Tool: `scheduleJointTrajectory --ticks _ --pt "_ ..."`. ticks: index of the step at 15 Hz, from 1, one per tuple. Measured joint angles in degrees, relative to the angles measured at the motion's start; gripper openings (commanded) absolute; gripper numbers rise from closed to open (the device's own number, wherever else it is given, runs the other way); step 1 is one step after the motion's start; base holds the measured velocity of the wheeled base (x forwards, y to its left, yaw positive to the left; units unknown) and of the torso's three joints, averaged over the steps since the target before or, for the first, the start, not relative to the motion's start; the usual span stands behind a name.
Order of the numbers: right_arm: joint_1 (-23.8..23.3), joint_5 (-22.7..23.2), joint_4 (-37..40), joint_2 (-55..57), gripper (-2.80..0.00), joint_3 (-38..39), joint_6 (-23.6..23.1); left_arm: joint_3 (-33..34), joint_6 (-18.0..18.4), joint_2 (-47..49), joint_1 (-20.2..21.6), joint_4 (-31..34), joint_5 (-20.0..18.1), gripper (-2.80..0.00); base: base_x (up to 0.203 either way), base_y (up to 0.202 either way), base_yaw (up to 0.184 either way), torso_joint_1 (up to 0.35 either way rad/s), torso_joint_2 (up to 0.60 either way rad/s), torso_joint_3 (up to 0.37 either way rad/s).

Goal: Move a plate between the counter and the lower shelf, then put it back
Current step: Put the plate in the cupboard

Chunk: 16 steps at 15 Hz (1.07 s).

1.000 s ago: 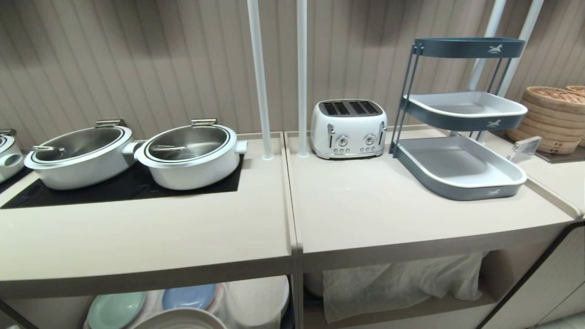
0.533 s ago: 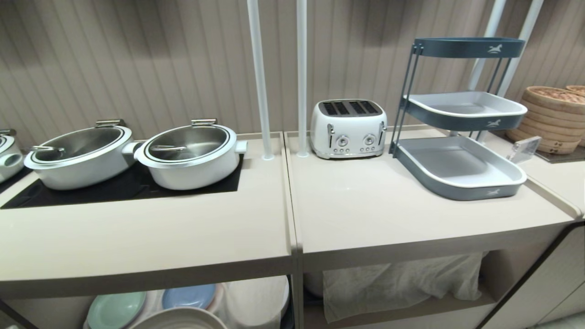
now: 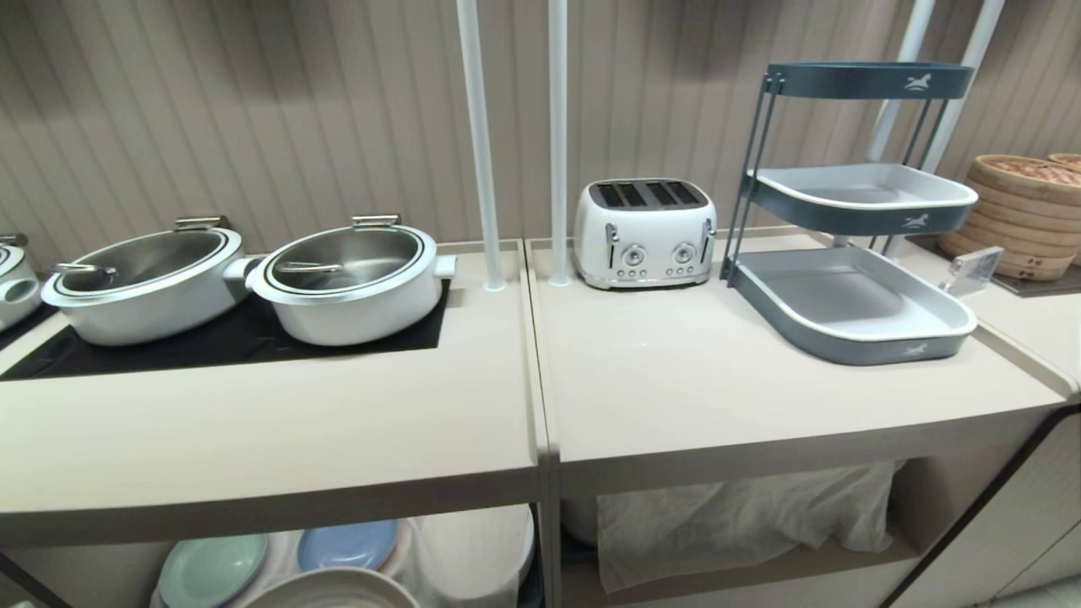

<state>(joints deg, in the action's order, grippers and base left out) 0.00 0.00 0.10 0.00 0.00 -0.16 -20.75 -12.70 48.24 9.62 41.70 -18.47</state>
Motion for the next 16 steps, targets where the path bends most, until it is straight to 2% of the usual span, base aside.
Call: scheduleJointTrajectory --ticks 16 --pt "0.0 0.0 0.0 0.0 -2.80 0.0 0.1 -0.5 0.1 0.6 0.0 2.1 0.3 -2.80 0.000 0.000 0.000 -0.142 0.30 0.157"
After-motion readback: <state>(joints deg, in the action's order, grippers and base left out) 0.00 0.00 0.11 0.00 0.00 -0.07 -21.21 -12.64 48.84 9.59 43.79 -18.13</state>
